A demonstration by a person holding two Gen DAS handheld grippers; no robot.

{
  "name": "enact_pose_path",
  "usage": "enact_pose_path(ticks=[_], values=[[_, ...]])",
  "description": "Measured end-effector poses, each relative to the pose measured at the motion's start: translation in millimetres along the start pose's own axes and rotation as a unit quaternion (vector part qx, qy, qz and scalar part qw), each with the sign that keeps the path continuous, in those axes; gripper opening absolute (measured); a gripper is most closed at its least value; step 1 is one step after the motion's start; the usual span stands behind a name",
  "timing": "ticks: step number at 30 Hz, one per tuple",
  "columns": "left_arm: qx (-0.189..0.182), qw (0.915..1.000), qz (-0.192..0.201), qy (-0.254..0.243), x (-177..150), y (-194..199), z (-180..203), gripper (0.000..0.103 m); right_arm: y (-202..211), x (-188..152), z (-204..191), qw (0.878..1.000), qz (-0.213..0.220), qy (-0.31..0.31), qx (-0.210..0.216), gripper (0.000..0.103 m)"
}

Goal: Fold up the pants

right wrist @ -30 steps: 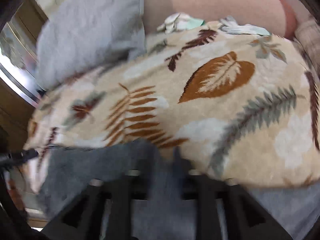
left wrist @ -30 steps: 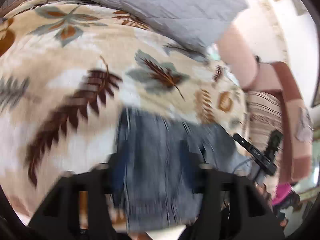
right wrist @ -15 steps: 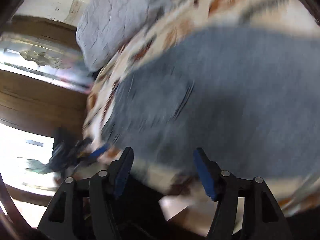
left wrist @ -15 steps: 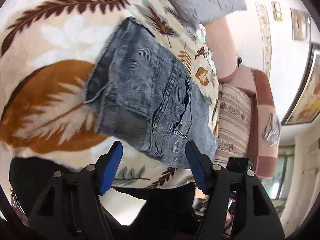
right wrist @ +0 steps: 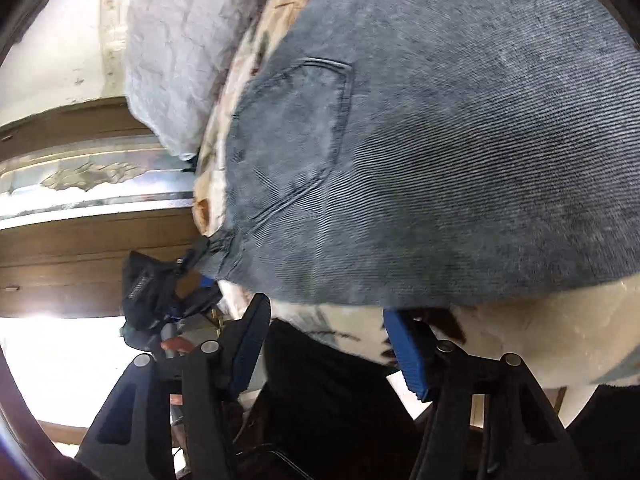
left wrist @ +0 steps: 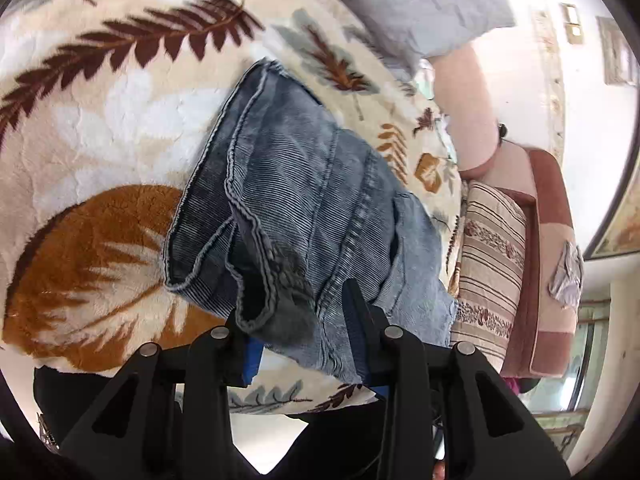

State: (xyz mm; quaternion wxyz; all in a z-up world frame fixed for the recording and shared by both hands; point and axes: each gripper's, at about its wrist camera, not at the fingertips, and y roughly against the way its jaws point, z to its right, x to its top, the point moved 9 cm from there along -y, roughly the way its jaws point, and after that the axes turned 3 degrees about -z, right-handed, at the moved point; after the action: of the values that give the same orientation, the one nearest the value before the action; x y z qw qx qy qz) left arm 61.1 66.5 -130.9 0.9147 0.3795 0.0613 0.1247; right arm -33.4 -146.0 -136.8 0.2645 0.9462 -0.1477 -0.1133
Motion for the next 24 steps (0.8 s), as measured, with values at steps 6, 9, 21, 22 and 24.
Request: enact_pose_path(ticks=[6, 9, 21, 22, 24], values=[[0.001, 0.9998, -0.010, 0.014, -0.9, -5.5, -5.9, 0.009, -3.3, 7.3, 6.4, 0.999, 0.014, -0.030, 0.006, 0.020], [-0.008, 0.9993, 0.033, -0.016, 20.1, 23.9, 22.7, 0.008, 9.3, 26.0, -23.7, 0.999, 0.033, 0.005, -0.003, 0.016], [0.056, 0.9978, 0.033, -0.011, 15.4, -0.7, -31.5, 0.013, -10.3, 17.3, -3.0, 0.997, 0.025, 0.046, -0.061, 0.015], [0.044, 0.9984, 0.035, -0.001, 14.2, 6.2, -34.3, 0.013, -6.9, 14.8, -3.3, 0.997, 0.029, 0.044, -0.049, 0.016], [0.048, 0.9978, 0.046, -0.003, 14.6, 19.1, -36.4, 0.020, 6.8, 13.3, -6.8, 0.996, 0.034, 0.059, -0.055, 0.019]])
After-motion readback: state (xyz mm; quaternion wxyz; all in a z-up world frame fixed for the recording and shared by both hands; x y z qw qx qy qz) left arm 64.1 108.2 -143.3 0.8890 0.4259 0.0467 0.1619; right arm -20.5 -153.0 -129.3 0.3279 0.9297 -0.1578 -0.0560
